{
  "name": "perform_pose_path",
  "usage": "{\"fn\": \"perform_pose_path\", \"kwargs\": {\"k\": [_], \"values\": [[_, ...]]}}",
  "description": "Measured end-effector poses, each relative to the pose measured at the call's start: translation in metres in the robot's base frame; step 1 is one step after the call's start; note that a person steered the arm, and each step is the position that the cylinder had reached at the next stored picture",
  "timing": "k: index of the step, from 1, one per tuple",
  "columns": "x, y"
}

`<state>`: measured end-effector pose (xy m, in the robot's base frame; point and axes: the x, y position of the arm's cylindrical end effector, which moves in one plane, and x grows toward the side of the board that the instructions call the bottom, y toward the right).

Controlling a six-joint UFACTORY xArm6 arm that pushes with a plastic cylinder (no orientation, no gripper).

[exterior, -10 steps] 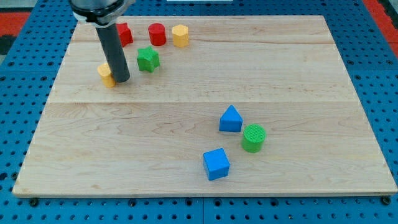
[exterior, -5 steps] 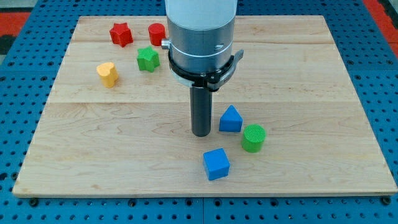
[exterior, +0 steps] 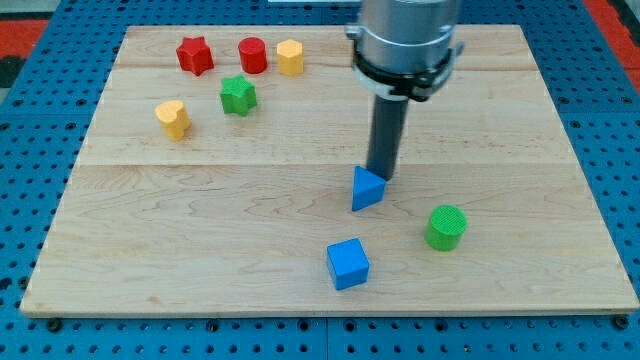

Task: Put the triangle below the yellow heart

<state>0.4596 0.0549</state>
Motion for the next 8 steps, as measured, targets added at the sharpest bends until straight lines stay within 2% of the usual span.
{"fn": "perform_pose_path", "kwargs": {"k": [1, 2, 3, 4, 8], "values": [[0.027, 0.05], [0.045, 0.035], [0.04, -0.029], [0.028, -0.068], [0.024, -0.088]]}}
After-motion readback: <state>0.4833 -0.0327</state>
